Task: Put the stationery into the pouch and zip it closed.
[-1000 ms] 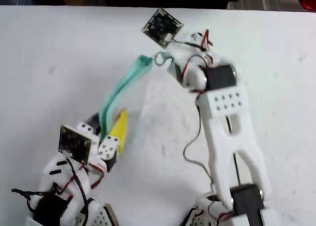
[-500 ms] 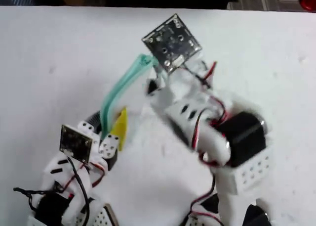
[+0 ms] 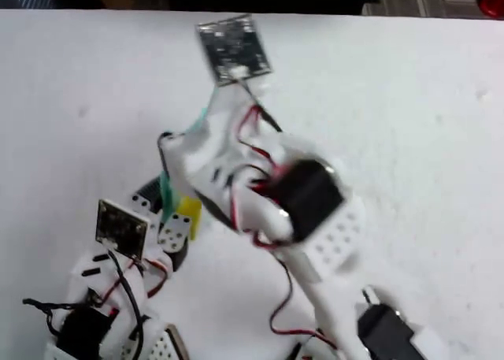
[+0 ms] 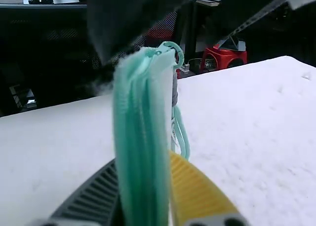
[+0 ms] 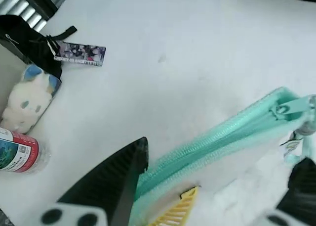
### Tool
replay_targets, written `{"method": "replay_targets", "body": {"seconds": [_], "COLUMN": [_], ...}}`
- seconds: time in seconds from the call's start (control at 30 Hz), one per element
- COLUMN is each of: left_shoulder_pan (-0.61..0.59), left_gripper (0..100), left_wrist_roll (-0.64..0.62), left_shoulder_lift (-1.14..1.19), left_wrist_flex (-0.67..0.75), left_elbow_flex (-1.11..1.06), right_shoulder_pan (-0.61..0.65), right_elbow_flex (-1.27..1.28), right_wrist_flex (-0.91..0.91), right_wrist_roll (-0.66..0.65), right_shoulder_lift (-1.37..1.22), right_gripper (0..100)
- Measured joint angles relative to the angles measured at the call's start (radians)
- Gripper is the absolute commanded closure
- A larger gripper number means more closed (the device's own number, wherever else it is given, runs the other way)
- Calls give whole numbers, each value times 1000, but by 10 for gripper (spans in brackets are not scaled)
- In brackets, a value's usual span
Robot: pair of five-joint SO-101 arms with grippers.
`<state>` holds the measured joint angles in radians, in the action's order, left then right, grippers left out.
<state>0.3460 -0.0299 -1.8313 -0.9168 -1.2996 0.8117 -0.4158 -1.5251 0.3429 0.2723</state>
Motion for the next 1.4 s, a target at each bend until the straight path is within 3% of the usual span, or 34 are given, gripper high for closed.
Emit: {"method": "replay_targets", "body": {"seconds": [0.27, 0.57, 0.63, 0.77, 0.83, 0.93, 1.4], "left_shoulder_pan": [0, 0, 0, -3, -6, -9, -20], "left_gripper": [979, 979, 979, 963, 889, 760, 767], "left_wrist_roll": [0, 0, 0, 0, 0, 0, 2], "left_shoulder_lift": [0, 0, 0, 0, 0, 2, 0], "left_wrist_flex": [0, 2, 2, 2, 2, 0, -341], "left_elbow_flex": [0, 0, 0, 0, 0, 0, 313], "right_shoulder_pan": [-5, -61, -69, -80, -83, -114, -161], "right_elbow_flex": [0, -3, -5, -5, -20, -46, -267], "right_wrist_flex": [38, 44, 44, 44, 44, 43, 207], "right_wrist_roll": [0, 0, 0, 0, -6, -57, -86], "right_shoulder_lift": [-100, -172, -187, -195, -207, -226, -290], "right_gripper": [587, 675, 745, 995, 956, 985, 983]}}
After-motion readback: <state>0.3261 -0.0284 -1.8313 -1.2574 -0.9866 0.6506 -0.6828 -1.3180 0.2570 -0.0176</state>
